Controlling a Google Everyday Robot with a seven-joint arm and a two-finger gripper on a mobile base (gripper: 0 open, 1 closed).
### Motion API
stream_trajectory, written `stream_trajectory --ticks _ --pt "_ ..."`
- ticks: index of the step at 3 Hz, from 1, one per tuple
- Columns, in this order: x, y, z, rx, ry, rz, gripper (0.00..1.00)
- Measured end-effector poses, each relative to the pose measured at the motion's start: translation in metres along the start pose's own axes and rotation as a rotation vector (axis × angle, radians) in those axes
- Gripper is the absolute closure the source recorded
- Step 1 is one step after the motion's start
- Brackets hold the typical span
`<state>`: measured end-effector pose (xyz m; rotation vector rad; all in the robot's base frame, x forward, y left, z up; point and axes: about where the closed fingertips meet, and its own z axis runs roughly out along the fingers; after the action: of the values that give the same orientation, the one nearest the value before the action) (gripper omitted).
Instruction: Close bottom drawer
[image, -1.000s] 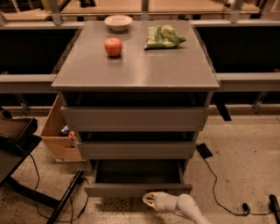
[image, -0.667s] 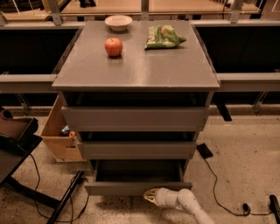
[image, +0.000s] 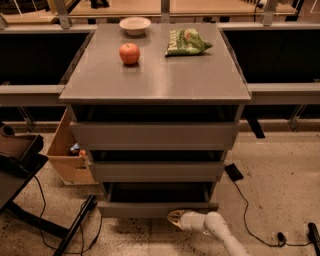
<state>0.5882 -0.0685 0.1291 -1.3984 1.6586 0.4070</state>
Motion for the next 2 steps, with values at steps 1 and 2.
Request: stream_trajectory --ticks 1,2 --pt "0.002 -0.017 -0.002 0.019 0.01 -0.011 1.0" --pt "0.003 -0.034 -0.005 0.041 0.021 -0.018 1.0"
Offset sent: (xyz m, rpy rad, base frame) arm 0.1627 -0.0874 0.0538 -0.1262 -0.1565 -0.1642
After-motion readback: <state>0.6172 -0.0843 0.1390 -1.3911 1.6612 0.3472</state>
